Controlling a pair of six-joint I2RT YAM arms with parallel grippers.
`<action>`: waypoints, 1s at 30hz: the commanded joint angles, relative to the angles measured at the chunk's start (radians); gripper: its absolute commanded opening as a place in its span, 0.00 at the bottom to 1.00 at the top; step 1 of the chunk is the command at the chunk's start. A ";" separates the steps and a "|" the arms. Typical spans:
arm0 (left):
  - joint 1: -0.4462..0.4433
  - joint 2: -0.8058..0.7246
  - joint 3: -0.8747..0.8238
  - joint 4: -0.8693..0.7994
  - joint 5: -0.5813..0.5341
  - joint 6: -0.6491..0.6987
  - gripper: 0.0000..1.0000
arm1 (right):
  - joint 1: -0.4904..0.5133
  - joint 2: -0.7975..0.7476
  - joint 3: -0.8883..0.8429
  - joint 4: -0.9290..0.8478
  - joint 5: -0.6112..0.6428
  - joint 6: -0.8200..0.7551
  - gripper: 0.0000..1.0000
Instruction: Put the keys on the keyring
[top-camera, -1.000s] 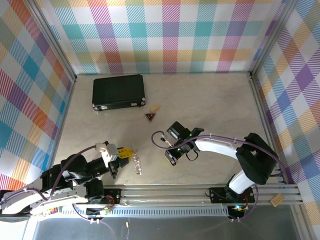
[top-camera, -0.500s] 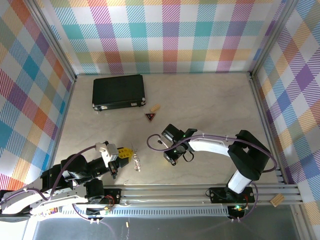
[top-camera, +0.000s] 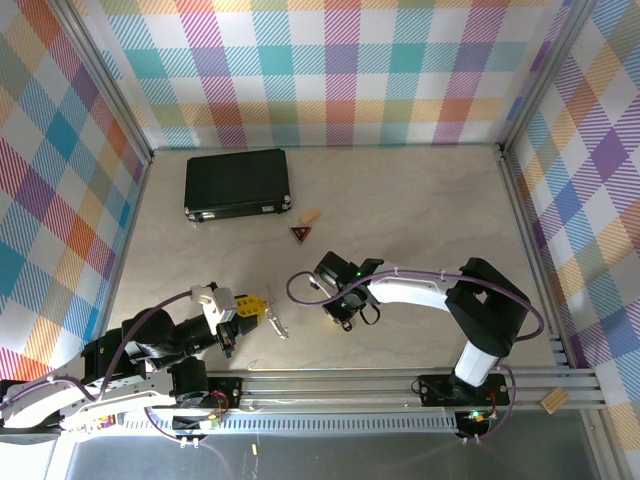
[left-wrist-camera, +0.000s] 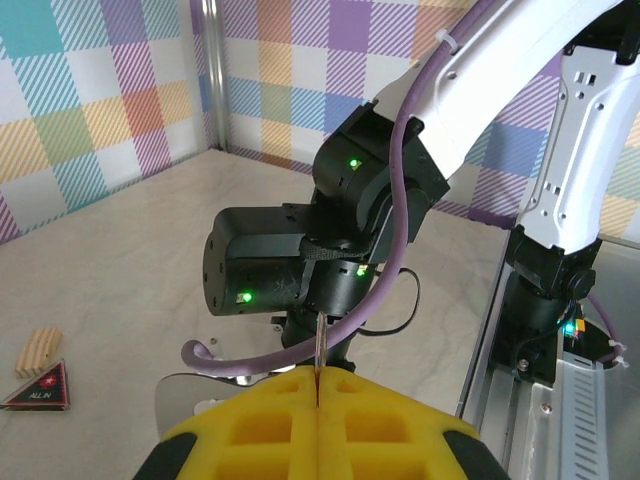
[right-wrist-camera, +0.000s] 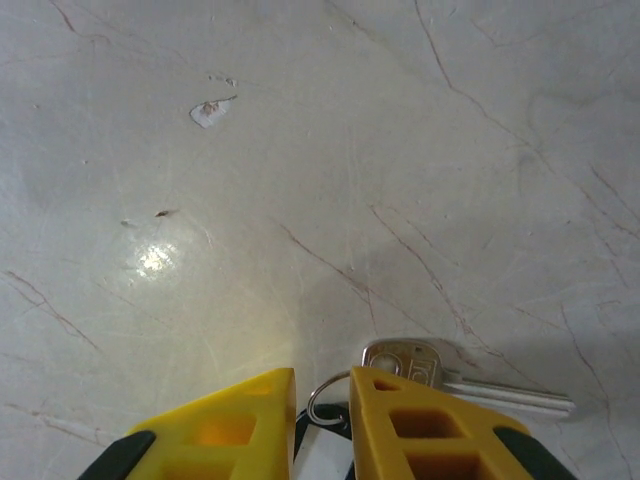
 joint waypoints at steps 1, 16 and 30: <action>-0.001 -0.013 0.000 0.049 -0.013 -0.001 0.00 | 0.009 0.020 0.021 -0.027 0.026 0.008 0.21; -0.002 -0.018 -0.002 0.052 -0.010 -0.002 0.00 | 0.029 0.024 0.030 -0.057 0.075 -0.001 0.15; -0.002 -0.041 -0.008 0.056 -0.008 -0.004 0.00 | 0.050 0.002 0.013 -0.084 0.137 -0.017 0.20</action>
